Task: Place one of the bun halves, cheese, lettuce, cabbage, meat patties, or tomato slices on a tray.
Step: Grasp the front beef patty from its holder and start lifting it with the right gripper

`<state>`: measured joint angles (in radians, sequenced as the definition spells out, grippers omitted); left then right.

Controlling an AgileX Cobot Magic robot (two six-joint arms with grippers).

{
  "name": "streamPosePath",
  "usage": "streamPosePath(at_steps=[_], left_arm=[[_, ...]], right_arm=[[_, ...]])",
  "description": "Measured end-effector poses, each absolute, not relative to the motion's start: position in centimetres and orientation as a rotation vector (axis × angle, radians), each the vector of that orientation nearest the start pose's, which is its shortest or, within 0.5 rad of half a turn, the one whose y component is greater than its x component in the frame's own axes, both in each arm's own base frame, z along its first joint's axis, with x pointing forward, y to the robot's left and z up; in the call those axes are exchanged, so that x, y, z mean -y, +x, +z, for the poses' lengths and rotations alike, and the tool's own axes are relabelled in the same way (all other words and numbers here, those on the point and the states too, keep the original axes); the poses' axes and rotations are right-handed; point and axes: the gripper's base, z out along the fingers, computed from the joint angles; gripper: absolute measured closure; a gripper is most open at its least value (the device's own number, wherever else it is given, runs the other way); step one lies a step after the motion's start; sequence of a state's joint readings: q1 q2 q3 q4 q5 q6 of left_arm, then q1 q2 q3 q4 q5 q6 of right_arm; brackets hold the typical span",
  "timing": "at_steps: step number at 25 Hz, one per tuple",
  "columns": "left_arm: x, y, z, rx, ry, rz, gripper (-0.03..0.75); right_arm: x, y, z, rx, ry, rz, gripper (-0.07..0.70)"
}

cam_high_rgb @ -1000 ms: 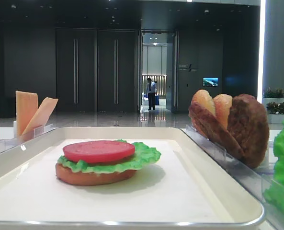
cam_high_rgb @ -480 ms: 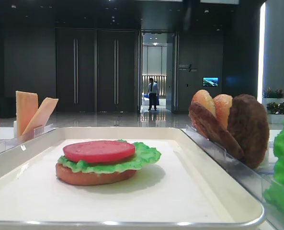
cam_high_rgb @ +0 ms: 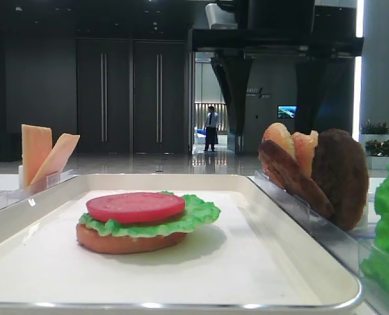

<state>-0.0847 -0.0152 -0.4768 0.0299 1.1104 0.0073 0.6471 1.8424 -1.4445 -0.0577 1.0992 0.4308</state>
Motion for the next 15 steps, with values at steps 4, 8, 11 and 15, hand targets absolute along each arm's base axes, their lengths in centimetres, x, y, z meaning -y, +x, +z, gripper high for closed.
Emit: streamPosePath(at_steps=[4, 8, 11, 15], left_arm=[[-0.3, -0.7, 26.7, -2.099, 0.097, -0.009, 0.135], [-0.3, -0.7, 26.7, -2.099, 0.097, -0.009, 0.136], [-0.3, -0.7, 26.7, -2.099, 0.097, -0.009, 0.136], [-0.3, -0.7, 26.7, -2.099, 0.097, -0.009, 0.136]], right_arm=[[-22.4, 30.4, 22.8, -2.965, -0.36, 0.038, 0.137], [-22.5, 30.7, 22.2, -2.964, -0.368, 0.022, 0.146], [-22.5, 30.9, 21.7, -2.968, -0.376, 0.002, 0.16], [-22.4, 31.0, 21.5, -2.961, -0.385, -0.035, 0.176]])
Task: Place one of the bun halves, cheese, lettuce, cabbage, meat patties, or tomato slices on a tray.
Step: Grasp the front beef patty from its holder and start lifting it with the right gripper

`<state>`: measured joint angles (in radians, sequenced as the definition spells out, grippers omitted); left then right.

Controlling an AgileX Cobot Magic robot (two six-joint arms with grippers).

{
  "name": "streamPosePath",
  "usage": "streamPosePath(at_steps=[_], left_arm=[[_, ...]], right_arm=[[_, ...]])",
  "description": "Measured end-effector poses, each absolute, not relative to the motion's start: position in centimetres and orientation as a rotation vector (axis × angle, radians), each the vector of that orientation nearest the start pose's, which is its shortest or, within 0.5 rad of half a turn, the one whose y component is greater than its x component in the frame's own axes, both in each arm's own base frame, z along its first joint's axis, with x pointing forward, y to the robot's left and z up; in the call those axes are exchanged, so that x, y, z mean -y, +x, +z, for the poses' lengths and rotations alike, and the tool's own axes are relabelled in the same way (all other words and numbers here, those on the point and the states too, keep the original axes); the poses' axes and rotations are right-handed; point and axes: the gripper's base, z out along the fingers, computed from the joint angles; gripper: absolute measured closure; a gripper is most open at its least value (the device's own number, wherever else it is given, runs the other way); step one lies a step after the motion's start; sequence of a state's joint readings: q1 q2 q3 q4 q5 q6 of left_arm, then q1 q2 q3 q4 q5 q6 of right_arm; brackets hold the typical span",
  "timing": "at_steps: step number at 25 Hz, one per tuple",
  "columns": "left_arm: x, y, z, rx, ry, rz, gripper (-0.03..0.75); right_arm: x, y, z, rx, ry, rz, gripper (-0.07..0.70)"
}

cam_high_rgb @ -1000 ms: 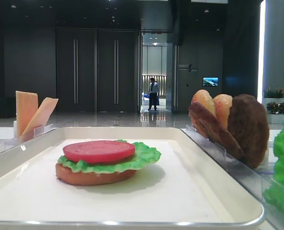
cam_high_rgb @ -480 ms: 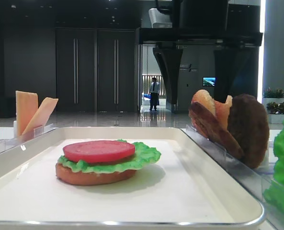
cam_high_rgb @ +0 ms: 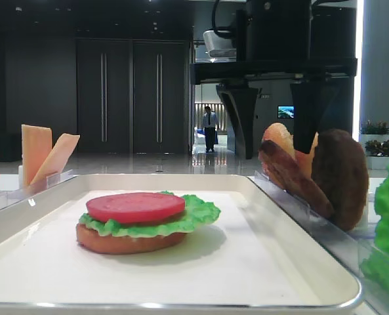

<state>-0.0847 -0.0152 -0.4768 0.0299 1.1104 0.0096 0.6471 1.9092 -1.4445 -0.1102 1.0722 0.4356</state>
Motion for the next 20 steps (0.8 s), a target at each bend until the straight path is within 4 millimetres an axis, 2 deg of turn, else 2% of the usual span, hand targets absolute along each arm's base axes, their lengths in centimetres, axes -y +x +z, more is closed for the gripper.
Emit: streamPosePath(at_steps=[3, 9, 12, 20], left_arm=[[-0.3, -0.65, 26.68, -2.099, 0.1, -0.007, 0.136], [-0.3, -0.65, 26.68, -2.099, 0.113, 0.0, 0.136], [-0.3, -0.65, 26.68, -2.099, 0.114, 0.001, 0.136], [-0.3, -0.65, 26.68, -2.099, 0.114, 0.001, 0.136]], right_arm=[[-22.21, 31.15, 21.49, -2.953, -0.372, -0.06, 0.218], [-22.29, 31.2, 21.5, -2.946, -0.366, -0.05, 0.412], [-22.35, 31.26, 21.53, -2.94, -0.365, -0.042, 0.471], [-22.27, 31.19, 21.69, -2.948, -0.406, -0.061, 0.502]])
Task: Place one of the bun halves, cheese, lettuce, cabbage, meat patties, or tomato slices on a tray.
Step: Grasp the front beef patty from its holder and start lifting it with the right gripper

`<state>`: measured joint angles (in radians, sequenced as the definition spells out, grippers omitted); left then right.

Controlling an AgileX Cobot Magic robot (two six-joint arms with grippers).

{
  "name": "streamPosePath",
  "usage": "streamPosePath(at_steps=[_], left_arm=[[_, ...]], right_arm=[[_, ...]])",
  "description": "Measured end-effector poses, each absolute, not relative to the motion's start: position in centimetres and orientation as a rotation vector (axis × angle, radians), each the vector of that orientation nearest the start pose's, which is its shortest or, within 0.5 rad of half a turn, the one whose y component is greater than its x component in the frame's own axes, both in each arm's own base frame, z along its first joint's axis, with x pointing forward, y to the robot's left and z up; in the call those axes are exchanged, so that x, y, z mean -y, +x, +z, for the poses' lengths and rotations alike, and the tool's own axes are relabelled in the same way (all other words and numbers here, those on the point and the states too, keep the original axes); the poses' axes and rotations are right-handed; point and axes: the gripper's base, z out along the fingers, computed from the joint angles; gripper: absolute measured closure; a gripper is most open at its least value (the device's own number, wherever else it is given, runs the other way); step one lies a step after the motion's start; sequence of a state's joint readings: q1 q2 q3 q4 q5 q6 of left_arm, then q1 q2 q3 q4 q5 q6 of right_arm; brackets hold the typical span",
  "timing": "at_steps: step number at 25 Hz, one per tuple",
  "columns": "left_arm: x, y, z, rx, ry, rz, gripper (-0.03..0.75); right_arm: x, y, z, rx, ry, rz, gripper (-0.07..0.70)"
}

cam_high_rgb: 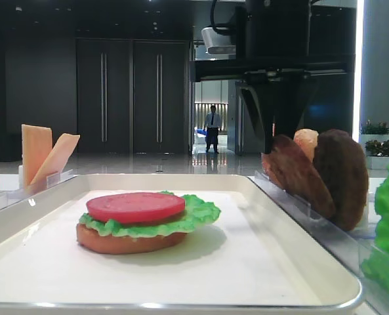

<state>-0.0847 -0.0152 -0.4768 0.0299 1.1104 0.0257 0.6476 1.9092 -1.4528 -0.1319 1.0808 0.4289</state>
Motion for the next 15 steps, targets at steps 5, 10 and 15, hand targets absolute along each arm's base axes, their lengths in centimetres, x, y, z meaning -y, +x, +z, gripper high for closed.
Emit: streamPosePath(at_steps=[5, 10, 15], left_arm=[[-0.3, -0.7, 26.7, -2.099, 0.114, 0.001, 0.136], [-0.3, -0.7, 26.7, -2.099, 0.114, 0.001, 0.136], [-0.3, -0.7, 26.7, -2.099, 0.114, 0.001, 0.136]], right_arm=[[-21.8, 30.7, 22.7, -2.962, -0.423, -0.081, 0.513], [-21.4, 30.1, 25.5, -2.951, -0.45, -0.079, 0.524], [-21.6, 30.0, 27.5, -2.907, -0.462, -0.011, 0.524]])
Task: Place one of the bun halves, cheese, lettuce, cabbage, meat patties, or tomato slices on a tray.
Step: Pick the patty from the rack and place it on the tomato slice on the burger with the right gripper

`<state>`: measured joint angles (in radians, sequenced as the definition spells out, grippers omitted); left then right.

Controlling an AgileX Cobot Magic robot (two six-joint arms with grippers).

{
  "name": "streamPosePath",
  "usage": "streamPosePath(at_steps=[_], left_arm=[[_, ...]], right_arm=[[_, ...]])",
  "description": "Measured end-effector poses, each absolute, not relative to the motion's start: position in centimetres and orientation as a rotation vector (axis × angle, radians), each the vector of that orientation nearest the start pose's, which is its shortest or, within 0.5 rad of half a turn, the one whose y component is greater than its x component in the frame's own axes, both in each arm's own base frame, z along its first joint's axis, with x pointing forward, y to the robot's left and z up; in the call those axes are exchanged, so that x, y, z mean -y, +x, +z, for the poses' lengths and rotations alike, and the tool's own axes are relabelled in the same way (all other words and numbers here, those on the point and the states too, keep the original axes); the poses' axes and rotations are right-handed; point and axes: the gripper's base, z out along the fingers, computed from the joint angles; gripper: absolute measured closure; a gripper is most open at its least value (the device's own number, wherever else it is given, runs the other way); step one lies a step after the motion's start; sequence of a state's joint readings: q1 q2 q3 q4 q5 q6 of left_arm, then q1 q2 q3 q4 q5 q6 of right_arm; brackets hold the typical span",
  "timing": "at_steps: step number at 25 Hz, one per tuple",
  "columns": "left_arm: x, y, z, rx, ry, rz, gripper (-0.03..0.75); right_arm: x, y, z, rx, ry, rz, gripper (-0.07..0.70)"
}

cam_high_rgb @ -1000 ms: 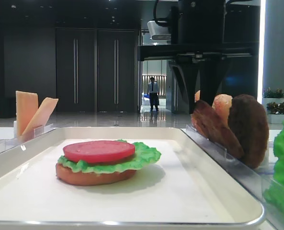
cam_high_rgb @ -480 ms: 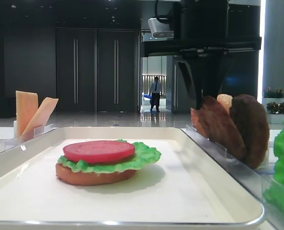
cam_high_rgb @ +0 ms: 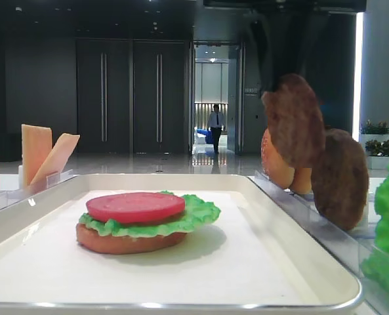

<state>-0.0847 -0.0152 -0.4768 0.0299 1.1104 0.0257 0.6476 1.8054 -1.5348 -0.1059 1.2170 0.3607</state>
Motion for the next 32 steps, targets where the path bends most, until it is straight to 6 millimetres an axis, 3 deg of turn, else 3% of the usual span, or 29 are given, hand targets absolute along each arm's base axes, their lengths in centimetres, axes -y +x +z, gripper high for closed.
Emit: streamPosePath(at_steps=[5, 8, 13, 17, 32], left_arm=[[-0.3, -0.7, 26.7, -2.099, 0.114, 0.001, 0.136], [-0.3, -0.7, 26.7, -2.099, 0.114, 0.001, 0.136], [-0.3, -0.7, 26.7, -2.099, 0.114, 0.001, 0.136], [-0.3, -0.7, 26.7, -2.099, 0.114, 0.001, 0.136], [-0.3, -0.7, 26.7, -2.099, 0.114, 0.001, 0.136]], right_arm=[[-22.4, 29.1, 28.4, -2.925, -0.532, 0.169, 0.524], [-23.6, 28.6, 28.6, -2.92, -0.605, 0.388, 0.526], [-26.0, 28.3, 29.7, -2.754, -0.715, 0.8, 0.526], [-26.9, 28.3, 30.3, -2.653, -0.732, 0.936, 0.526], [-24.1, 29.5, 25.5, -2.57, -0.627, 1.189, 0.526]])
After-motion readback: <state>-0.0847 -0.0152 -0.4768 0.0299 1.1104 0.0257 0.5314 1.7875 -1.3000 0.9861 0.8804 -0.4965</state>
